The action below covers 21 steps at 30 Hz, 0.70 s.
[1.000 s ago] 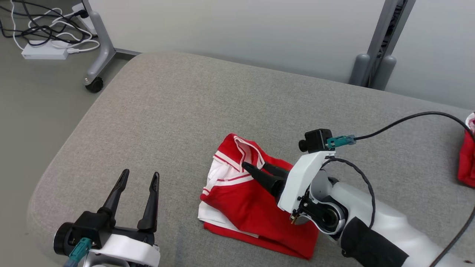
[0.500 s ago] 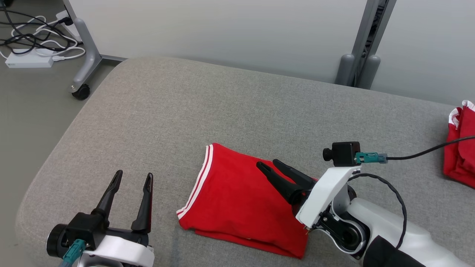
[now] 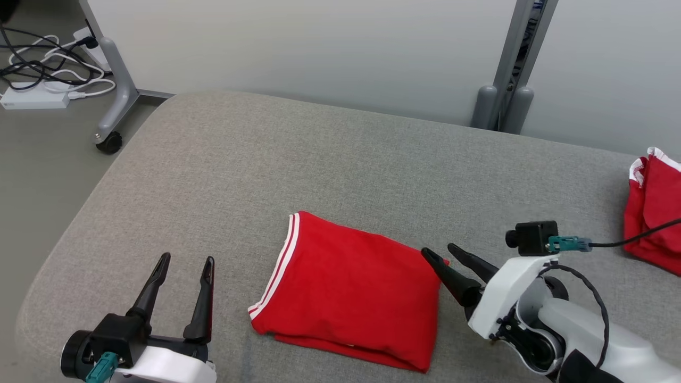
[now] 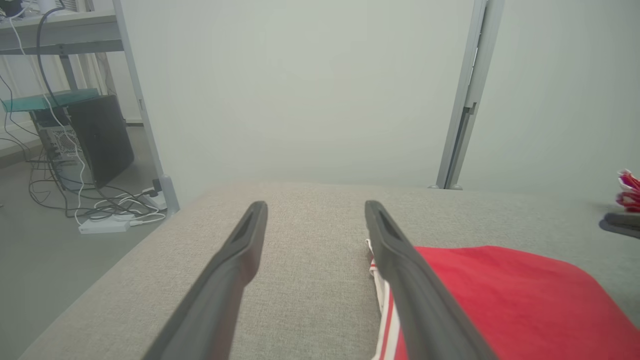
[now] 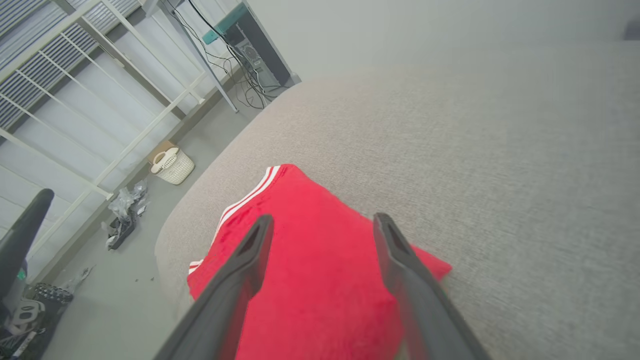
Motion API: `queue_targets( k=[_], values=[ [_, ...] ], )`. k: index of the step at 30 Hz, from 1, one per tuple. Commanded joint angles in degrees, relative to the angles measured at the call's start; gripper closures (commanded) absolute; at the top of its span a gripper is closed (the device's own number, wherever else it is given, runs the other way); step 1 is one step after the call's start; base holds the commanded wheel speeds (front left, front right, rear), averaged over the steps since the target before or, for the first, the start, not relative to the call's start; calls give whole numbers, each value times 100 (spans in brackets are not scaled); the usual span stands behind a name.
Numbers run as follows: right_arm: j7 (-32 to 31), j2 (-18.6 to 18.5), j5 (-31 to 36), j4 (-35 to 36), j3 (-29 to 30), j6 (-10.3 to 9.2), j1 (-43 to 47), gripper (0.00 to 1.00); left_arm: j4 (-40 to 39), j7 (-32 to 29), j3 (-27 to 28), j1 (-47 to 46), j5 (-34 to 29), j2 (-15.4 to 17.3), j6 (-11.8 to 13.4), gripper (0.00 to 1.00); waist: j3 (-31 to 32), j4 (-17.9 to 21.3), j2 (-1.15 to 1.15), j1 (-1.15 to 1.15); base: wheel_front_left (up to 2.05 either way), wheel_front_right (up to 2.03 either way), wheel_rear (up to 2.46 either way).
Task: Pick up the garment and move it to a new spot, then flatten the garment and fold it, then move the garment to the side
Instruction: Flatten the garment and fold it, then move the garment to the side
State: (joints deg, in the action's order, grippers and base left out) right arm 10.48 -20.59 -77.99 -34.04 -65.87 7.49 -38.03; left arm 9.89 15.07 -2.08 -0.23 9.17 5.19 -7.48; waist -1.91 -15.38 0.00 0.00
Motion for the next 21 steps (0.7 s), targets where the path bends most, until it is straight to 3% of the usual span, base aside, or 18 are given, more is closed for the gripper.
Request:
queue_targets(
  k=[1,12,21],
  values=[
    [-75,-49,-17,-27,-20,1,52,0,-34,2,32,6,-16,35,-2,0,6,24,0,0,0,0,0],
    [-1613,-445,-606,-16,-183,1,47,0,-77,2,44,39,-28,-27,-2,0,-17,121,0,0,0,0,0],
    [-2479,-280,-1438,-128,20,1,151,0,-72,2,6,-45,20,-81,-2,0,-143,14,0,0,0,0,0]
  ],
)
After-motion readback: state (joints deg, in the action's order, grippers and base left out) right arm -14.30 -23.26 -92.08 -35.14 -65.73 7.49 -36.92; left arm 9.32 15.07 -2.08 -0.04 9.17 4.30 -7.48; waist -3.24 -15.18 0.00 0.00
